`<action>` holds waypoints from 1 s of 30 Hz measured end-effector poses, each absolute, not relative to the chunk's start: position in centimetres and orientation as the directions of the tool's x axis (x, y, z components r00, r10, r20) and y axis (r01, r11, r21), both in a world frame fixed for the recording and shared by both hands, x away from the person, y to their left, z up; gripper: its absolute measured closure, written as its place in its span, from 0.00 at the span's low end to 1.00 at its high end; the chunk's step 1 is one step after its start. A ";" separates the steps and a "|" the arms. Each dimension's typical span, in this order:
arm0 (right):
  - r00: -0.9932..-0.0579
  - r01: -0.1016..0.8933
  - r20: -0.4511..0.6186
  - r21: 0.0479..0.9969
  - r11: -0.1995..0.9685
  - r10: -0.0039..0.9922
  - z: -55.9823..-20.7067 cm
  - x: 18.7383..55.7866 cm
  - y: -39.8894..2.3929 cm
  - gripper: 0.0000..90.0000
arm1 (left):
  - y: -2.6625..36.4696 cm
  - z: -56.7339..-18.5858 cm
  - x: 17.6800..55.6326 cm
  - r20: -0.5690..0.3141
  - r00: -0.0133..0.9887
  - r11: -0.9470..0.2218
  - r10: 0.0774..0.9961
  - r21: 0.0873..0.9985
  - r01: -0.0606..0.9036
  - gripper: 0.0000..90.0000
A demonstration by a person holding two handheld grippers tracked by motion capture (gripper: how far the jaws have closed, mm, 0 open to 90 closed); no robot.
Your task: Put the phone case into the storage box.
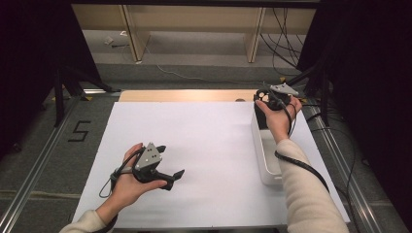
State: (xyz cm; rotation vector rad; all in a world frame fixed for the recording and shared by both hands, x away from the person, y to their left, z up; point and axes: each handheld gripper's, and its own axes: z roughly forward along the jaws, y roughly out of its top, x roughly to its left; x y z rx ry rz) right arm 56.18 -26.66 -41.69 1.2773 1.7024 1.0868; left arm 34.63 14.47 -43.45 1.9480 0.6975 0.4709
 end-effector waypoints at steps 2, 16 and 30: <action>-0.246 0.350 -0.072 0.923 0.158 0.967 -41.8 56.3 -26.7 0.15 | 14.5 -43.5 34.6 0.031 0.761 -0.359 0.648 0.893 0.270 0.00; -0.253 0.366 -0.059 0.918 0.152 0.966 -41.9 56.6 -27.1 0.07 | 14.5 -43.4 34.6 0.033 0.760 -0.360 0.649 0.893 0.269 0.00; -0.240 0.356 -0.063 0.923 0.148 0.969 -41.3 56.4 -27.3 0.01 | 14.4 -43.4 34.6 0.034 0.760 -0.363 0.649 0.892 0.269 0.00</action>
